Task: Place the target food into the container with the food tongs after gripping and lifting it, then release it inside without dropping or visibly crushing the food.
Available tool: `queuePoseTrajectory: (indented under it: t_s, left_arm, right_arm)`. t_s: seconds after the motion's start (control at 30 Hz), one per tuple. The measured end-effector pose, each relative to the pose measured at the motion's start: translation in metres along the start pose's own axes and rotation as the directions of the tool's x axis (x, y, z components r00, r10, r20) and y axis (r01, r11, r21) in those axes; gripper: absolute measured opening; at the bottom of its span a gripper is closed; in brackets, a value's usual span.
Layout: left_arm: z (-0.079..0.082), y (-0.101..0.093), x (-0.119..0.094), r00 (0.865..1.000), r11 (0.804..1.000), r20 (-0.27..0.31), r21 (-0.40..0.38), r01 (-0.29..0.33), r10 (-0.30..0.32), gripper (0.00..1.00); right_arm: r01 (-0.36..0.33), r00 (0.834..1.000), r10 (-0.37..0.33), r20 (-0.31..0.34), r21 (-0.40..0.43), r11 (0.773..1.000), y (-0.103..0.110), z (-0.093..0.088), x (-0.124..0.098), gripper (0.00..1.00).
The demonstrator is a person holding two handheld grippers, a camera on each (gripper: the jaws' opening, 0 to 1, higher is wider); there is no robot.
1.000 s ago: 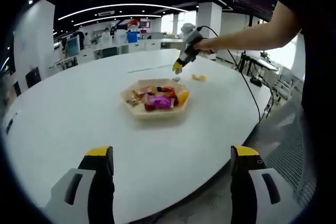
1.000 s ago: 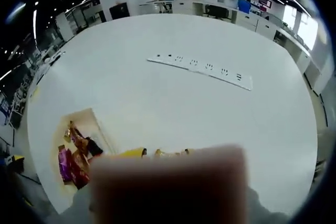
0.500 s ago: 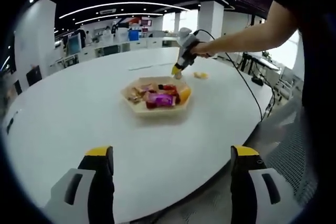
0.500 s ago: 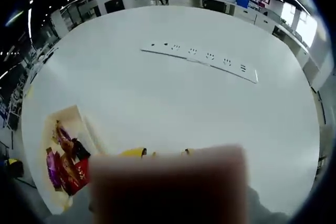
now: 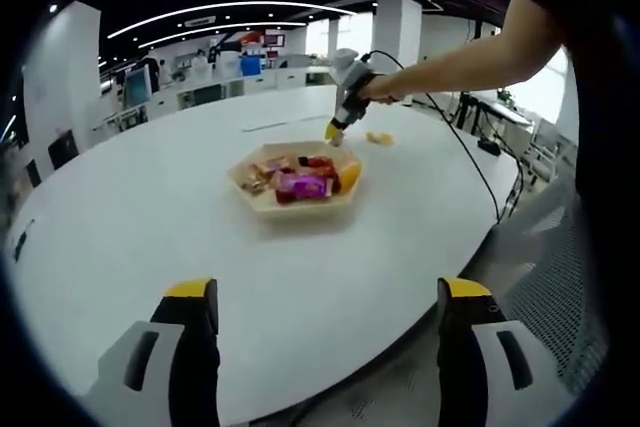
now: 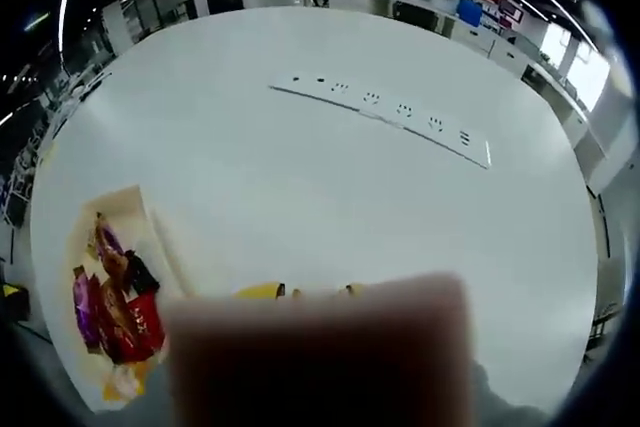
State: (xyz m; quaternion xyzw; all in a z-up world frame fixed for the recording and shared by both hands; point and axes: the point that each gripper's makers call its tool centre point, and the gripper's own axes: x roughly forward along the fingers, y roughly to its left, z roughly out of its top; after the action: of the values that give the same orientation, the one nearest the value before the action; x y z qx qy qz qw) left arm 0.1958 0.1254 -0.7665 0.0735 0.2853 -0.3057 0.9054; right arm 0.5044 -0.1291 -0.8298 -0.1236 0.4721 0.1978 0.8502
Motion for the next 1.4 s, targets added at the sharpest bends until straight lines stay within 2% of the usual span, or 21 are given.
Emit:
queuePoseTrajectory:
  t_s: [0.2,0.37,0.73,0.97,1.4]
  left_arm:
    - [-0.001,0.0,0.0,1.0,1.0,-0.004,0.006,0.0,0.0,0.87]
    - [-0.001,0.001,0.0,1.0,1.0,-0.001,0.004,-0.005,0.005,0.87]
    - [0.0,-0.001,0.0,1.0,1.0,-0.001,0.021,-0.004,0.004,0.86]
    - [0.0,-0.001,-0.001,1.0,0.999,0.0,0.047,-0.011,0.011,0.84]
    - [0.009,-0.003,-0.004,0.998,0.998,0.055,0.064,-0.008,0.004,0.84]
  right_arm:
    - [0.013,1.0,-0.013,-0.002,-0.022,1.0,-0.001,0.0,0.0,0.2]
    - [-0.008,1.0,0.008,0.001,-0.002,1.0,0.004,-0.003,-0.003,0.18]
    - [-0.022,1.0,0.022,0.01,-0.008,1.0,0.004,-0.004,-0.028,0.15]
    - [-0.022,0.999,0.024,0.037,-0.041,0.999,0.01,0.006,-0.054,0.16]
    - [-0.027,0.994,0.037,0.101,-0.095,0.995,0.027,0.029,-0.118,0.17]
